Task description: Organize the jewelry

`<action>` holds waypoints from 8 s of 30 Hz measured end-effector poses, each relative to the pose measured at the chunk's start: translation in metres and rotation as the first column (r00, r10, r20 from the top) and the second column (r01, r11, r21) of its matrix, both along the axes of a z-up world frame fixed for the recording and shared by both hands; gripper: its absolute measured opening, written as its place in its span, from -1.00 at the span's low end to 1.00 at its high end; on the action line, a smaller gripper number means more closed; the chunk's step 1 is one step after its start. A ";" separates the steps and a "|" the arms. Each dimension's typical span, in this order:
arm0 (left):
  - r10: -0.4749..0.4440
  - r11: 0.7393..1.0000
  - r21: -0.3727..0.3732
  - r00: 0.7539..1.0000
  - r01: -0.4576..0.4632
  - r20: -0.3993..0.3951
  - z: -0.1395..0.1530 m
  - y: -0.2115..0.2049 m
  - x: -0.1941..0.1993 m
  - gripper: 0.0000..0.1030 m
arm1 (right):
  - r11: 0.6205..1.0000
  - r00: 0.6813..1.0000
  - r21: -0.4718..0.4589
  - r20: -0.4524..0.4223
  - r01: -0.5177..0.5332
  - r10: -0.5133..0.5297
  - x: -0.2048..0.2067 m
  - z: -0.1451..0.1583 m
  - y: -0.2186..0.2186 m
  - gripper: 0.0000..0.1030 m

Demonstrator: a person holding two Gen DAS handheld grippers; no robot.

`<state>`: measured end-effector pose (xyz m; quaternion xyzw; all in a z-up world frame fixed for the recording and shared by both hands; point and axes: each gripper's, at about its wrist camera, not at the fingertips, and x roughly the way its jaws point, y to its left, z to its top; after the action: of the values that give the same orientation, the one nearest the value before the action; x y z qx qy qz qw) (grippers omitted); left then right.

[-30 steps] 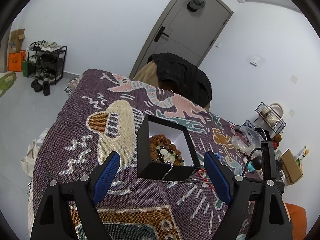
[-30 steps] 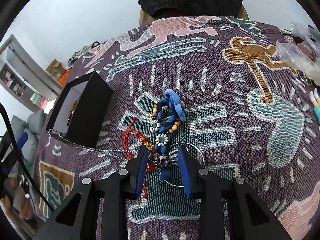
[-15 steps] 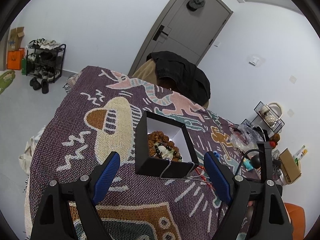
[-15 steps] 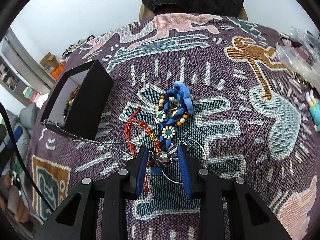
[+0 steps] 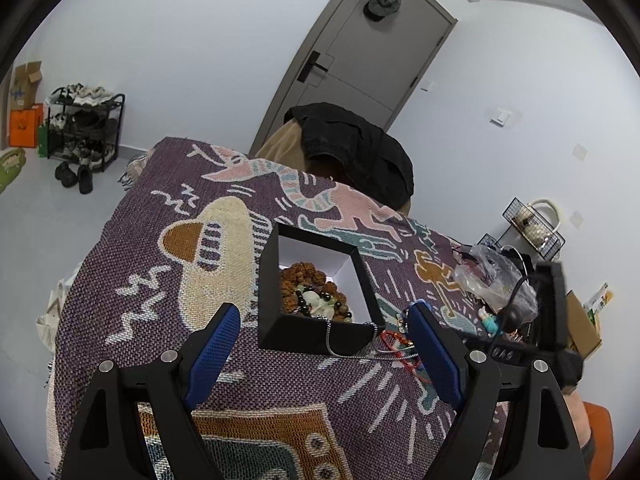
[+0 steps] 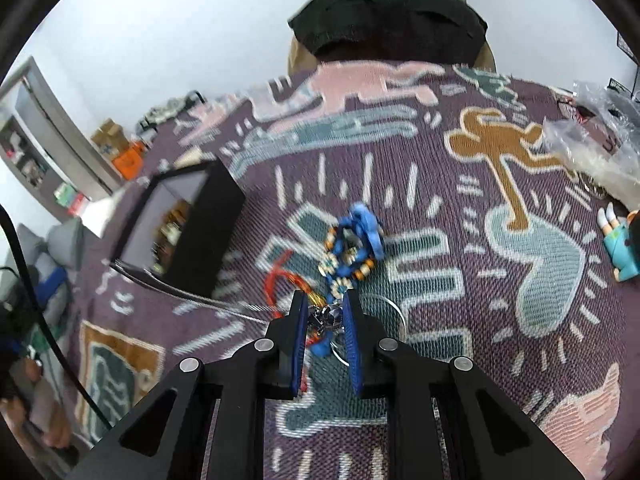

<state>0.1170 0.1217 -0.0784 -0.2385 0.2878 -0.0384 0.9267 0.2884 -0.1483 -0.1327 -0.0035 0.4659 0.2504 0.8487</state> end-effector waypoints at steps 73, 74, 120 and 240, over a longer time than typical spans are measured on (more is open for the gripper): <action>-0.096 0.966 0.238 0.995 0.100 -0.025 0.050 -0.074 0.055 -0.92 | 0.973 0.957 0.200 0.285 -0.112 0.051 0.001 0.140 0.016 -0.64; -0.088 0.968 0.235 0.996 0.091 -0.026 0.050 -0.069 0.058 -0.92 | 0.974 0.953 0.192 0.296 -0.120 0.059 0.000 0.145 0.022 -0.64; 0.072 0.996 0.064 0.996 -0.068 -0.059 0.016 0.022 0.052 0.15 | 0.975 0.977 0.129 0.133 -0.183 0.166 0.007 0.105 0.072 0.25; -0.237 0.934 0.254 0.968 0.251 -0.085 0.048 -0.160 0.122 -0.81 | 0.984 1.000 -0.178 0.012 0.024 -0.022 0.027 -0.038 -0.091 -0.94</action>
<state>0.2394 -0.0379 -0.0307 -0.0768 0.3422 -0.1081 0.9302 0.3150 -0.2398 -0.1706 -0.0753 0.4820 0.1978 0.8502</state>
